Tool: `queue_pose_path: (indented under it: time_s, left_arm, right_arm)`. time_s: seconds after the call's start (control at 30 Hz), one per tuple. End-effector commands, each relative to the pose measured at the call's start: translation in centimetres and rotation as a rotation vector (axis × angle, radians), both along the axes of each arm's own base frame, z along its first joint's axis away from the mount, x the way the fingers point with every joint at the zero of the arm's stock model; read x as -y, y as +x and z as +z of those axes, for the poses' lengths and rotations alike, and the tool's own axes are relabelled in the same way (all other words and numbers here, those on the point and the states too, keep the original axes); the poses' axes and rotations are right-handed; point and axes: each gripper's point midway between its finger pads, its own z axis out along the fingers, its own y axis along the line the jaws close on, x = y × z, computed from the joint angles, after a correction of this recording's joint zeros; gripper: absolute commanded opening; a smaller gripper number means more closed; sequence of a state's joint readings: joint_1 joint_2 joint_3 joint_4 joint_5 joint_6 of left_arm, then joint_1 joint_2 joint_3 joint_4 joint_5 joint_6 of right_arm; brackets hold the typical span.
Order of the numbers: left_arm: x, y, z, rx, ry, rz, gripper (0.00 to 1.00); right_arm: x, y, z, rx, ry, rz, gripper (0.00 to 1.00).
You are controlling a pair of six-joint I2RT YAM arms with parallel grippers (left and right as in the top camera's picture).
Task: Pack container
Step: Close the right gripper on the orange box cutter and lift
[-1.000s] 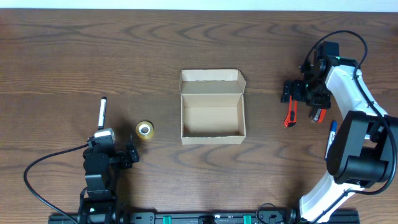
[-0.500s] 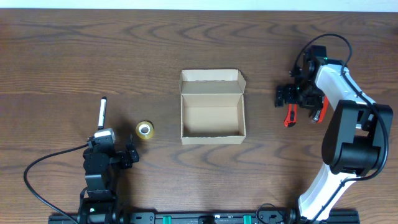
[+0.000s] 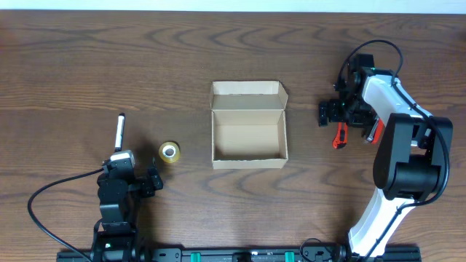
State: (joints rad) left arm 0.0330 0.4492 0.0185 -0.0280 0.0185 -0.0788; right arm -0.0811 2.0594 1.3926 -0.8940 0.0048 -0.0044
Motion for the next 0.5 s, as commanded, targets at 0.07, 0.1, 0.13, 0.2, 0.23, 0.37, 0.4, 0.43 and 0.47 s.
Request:
queue_pose_path:
  time_s: [0.07,0.1,0.13,0.2,0.23,0.37,0.4,0.43,0.47]
  left_arm:
    - [-0.12,-0.89,-1.61,-0.061,-0.005,0.008,0.95]
    - [-0.12,-0.89,-1.61,-0.061,-0.005,0.008,0.95]
    - [-0.12,-0.89,-1.61,-0.061,-0.005,0.008,0.95]
    - [-0.12,-0.89,-1.60,-0.061,-0.005,0.008,0.95]
    - [-0.12,-0.89,-1.60,-0.061,-0.005,0.008,0.95]
    - [-0.11,-0.88,-1.59,-0.060,-0.005,0.008,0.95]
    - [-0.11,-0.88,-1.59,-0.060,-0.006,0.008,0.95]
    - [-0.11,-0.88,-1.58,-0.060,-0.005,0.008,0.95]
    - [-0.11,-0.88,-1.59,-0.060,-0.005,0.008,0.95]
  right_arm:
    - [0.09,0.30,-0.44,-0.005,-0.021,-0.019,0.99]
    - [0.09,0.30,-0.44,-0.005,-0.021,-0.018,0.98]
    - [0.10,0.29,-0.44,-0.005,-0.022,-0.018,0.95]
    - [0.09,0.29,-0.44,-0.005,-0.021,-0.018,0.88]
    - [0.09,0.29,-0.44,-0.005,-0.021,-0.018,0.85]
    - [0.09,0.28,-0.44,-0.006,-0.021,-0.018,0.60]
    - [0.09,0.29,-0.44,-0.005,-0.021,-0.018,0.54]
    - [0.09,0.29,-0.44,-0.005,-0.021,-0.018,0.50]
    - [0.09,0.29,-0.44,-0.005,-0.021,-0.018,0.49]
